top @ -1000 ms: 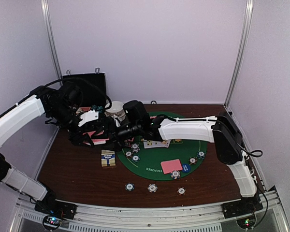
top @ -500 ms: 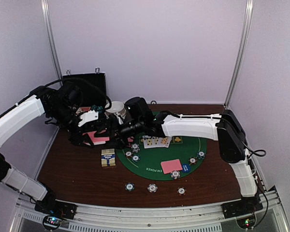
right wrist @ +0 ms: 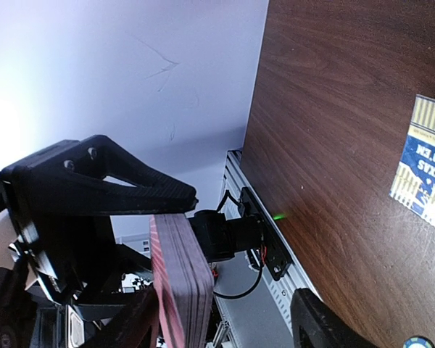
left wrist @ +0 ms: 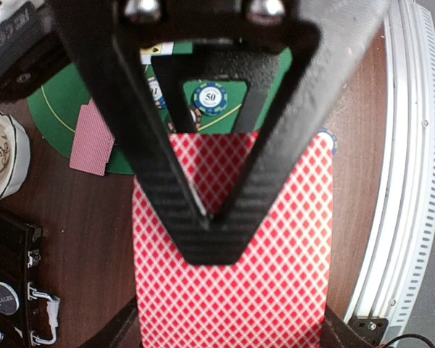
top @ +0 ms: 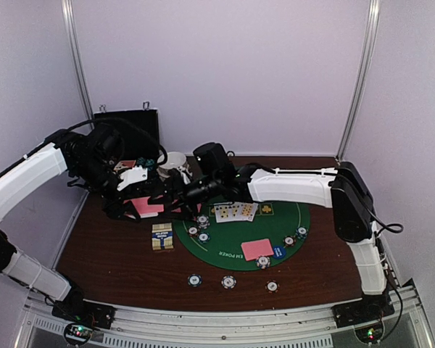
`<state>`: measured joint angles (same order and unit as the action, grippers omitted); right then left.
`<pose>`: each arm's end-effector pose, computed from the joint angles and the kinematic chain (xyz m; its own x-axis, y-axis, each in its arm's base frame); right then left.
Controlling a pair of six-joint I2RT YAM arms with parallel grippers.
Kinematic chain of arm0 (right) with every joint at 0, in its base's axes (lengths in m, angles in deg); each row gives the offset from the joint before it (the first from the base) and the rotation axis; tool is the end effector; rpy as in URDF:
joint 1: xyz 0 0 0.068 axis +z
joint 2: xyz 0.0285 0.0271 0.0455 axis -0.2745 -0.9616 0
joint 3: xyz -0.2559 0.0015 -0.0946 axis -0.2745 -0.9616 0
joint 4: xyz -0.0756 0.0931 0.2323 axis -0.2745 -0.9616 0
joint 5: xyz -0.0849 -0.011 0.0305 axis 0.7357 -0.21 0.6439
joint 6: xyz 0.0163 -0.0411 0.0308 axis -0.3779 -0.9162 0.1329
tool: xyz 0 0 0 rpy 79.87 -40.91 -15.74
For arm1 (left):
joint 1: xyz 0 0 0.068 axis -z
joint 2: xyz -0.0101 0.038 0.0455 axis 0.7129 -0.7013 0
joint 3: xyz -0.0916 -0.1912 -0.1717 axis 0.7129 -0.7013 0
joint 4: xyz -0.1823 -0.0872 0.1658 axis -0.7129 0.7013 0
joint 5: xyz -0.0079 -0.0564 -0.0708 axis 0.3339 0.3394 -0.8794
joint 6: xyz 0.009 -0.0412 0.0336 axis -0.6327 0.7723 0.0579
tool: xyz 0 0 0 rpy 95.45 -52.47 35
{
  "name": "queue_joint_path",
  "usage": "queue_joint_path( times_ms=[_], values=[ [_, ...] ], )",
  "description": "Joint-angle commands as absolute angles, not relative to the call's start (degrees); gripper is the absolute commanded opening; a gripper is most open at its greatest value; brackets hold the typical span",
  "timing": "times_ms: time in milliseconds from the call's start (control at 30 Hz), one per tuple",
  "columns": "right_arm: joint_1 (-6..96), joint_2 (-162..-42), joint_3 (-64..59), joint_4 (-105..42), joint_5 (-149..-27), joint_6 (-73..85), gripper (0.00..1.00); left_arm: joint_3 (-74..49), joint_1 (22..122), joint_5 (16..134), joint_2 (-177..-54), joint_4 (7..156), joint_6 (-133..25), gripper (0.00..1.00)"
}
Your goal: Distribute texas hold em gaming equipment
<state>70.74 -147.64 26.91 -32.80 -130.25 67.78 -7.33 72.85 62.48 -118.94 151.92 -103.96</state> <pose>0.2751 0.4376 0.2527 -0.9487 -0.3122 -0.0496 -0.1252 0.2269 0.9658 0.2161 -0.1261 0.3266 -0.3201 0.8194 -0.4755 0.9389 0.3413 -0.0439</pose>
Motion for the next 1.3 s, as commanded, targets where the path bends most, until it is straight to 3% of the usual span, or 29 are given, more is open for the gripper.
queue_joint_path(
  times_ms=[0, 333, 733, 1100, 1267],
  values=[
    [69.68, -142.13, 25.77, -35.58, -131.01, 65.24, 0.61, -7.79, 72.68, 62.46, -117.77, 150.29, -104.72, 0.00],
    [70.53, -140.48, 24.68, -35.49, -132.32, 66.11, 0.39, -7.58, 72.63, 63.13, -118.18, 150.30, -104.73, 0.00],
    [70.91, -139.04, 24.58, -37.37, -132.47, 65.27, 0.24, -8.50, 72.67, 64.74, -118.34, 149.84, -105.03, 0.00],
    [71.04, -139.07, 24.52, -36.98, -132.72, 65.62, 0.16, -8.62, 72.63, 64.83, -118.29, 149.66, -105.03, 0.00],
    [71.14, -140.34, 24.45, -35.52, -133.04, 66.99, 0.24, -8.58, 72.63, 64.65, -118.28, 149.71, -104.91, 0.00]
  ],
)
